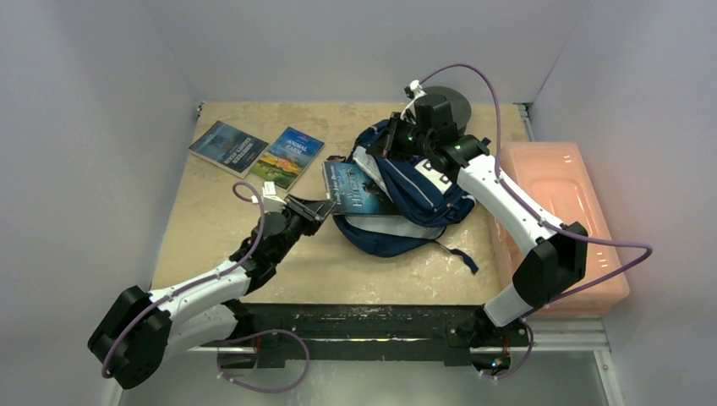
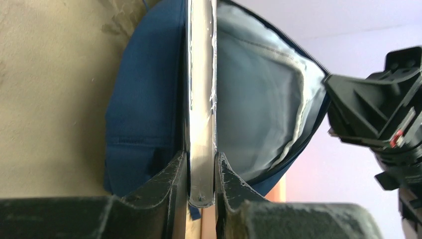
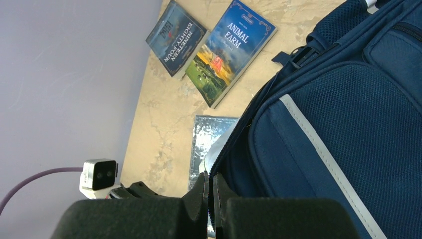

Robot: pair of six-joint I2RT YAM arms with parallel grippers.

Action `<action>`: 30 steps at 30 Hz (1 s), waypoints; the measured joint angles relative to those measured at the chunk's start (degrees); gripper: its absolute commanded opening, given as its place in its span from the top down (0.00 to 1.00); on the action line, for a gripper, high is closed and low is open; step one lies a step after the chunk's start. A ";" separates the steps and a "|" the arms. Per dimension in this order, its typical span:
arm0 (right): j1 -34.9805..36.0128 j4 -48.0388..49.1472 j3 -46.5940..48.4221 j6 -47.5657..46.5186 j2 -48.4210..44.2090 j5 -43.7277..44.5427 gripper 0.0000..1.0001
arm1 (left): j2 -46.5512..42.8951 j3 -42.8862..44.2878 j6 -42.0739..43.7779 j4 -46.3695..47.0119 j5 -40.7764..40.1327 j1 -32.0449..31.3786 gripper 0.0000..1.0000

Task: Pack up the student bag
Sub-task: Place the book in the student bag.

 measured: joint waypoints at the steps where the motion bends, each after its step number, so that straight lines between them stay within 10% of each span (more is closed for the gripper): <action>1: 0.00 0.00 0.00 0.00 0.00 0.00 1.00 | 0.83 -0.59 -0.83 2.56 -1.01 0.00 1.00; 16: -1.49 1.29 -0.31 2.99 -0.04 -0.11 1.00 | 29.66 2.99 -5.40 31.04 -11.47 -4.76 1.00; 30: -4.46 2.12 2.01 6.93 1.95 -11.45 1.00 | 55.28 23.56 -1.38 38.25 -28.52 -14.95 1.00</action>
